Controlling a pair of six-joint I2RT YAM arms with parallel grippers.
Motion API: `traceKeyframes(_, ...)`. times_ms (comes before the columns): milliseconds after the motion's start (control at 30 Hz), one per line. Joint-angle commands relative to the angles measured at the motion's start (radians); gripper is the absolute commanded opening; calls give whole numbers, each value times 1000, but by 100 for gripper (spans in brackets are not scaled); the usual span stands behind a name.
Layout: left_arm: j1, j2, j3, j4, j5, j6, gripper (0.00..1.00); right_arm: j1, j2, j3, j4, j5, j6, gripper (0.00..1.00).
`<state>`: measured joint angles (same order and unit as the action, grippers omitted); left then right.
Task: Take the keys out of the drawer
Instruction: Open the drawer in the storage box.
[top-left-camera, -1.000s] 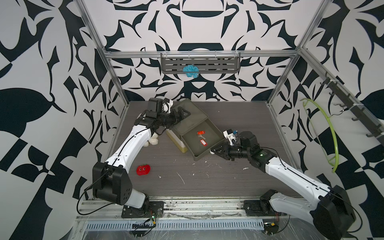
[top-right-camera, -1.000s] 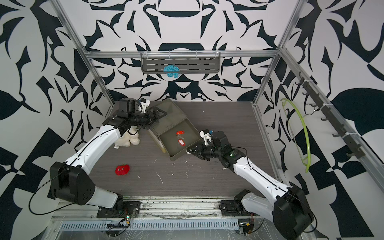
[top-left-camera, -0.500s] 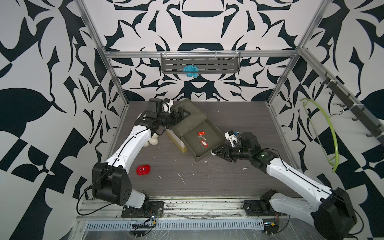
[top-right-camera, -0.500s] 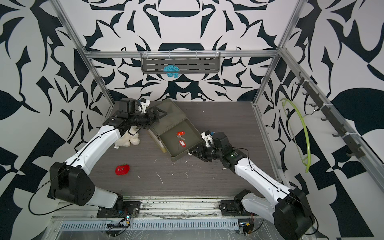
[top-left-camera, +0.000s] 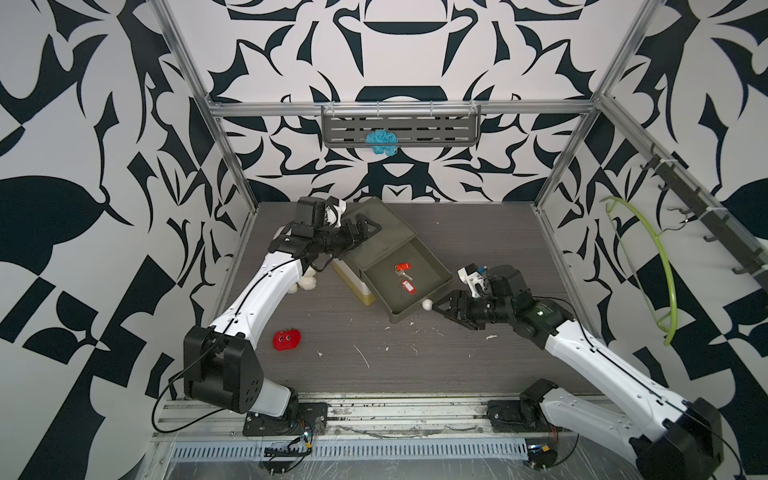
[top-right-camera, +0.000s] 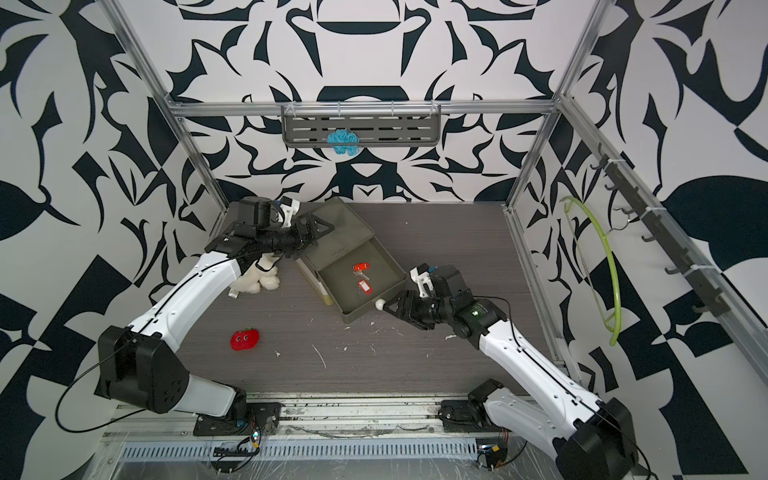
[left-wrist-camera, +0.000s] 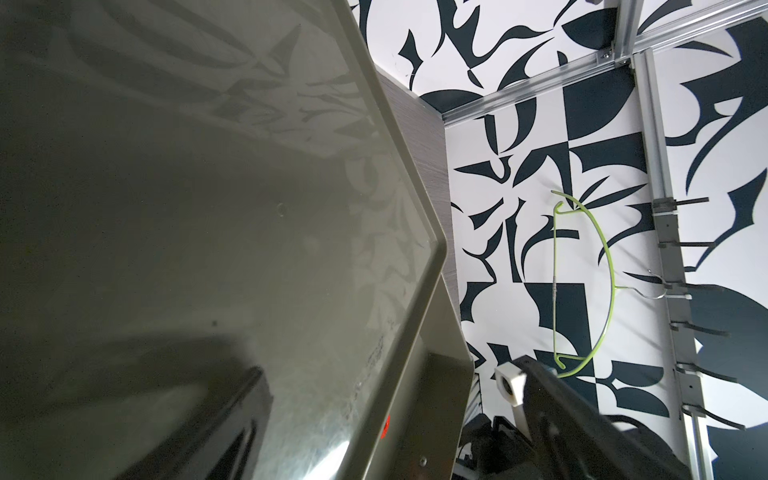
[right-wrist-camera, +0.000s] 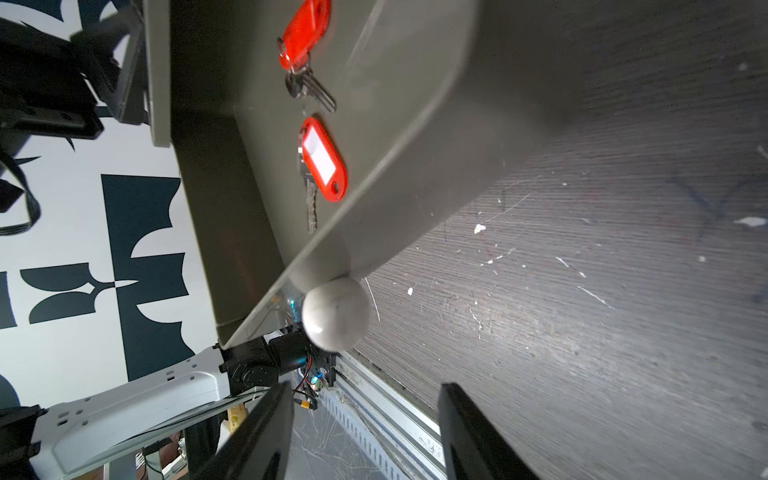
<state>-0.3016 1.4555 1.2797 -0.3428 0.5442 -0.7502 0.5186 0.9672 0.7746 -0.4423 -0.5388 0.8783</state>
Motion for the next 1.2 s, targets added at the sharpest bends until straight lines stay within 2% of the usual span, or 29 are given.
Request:
traceKeyframes(0, -5, -56, -13, -34, -22, 5, 100, -3, -49, 107, -121, 64, -33, 61)
traceKeyframes(200, -17, -141, -9, -37, -66, 2, 99, -3, 1, 279, -204, 77, -52, 61)
traceKeyframes(333, -43, -221, -35, -73, -106, 14, 99, -3, 116, 419, -241, 51, -101, 60)
traceKeyframes(533, -83, -341, -133, -142, -186, -17, 99, -2, 303, 626, -368, 82, -167, 61)
traceKeyframes(767, -87, -503, -252, -170, -231, 9, 99, 39, 409, 706, -422, 130, -151, 60)
traceKeyframes(900, -87, -498, -258, -172, -211, 44, 99, 90, 472, 763, -466, 198, -173, 58)
traceKeyframes(1033, -92, -505, -273, -174, -215, -12, 99, 101, 503, 727, -394, 179, -166, 53)
traceKeyframes(1167, -112, -559, -329, -137, -275, -50, 99, 101, 539, 688, -312, 153, -207, 48)
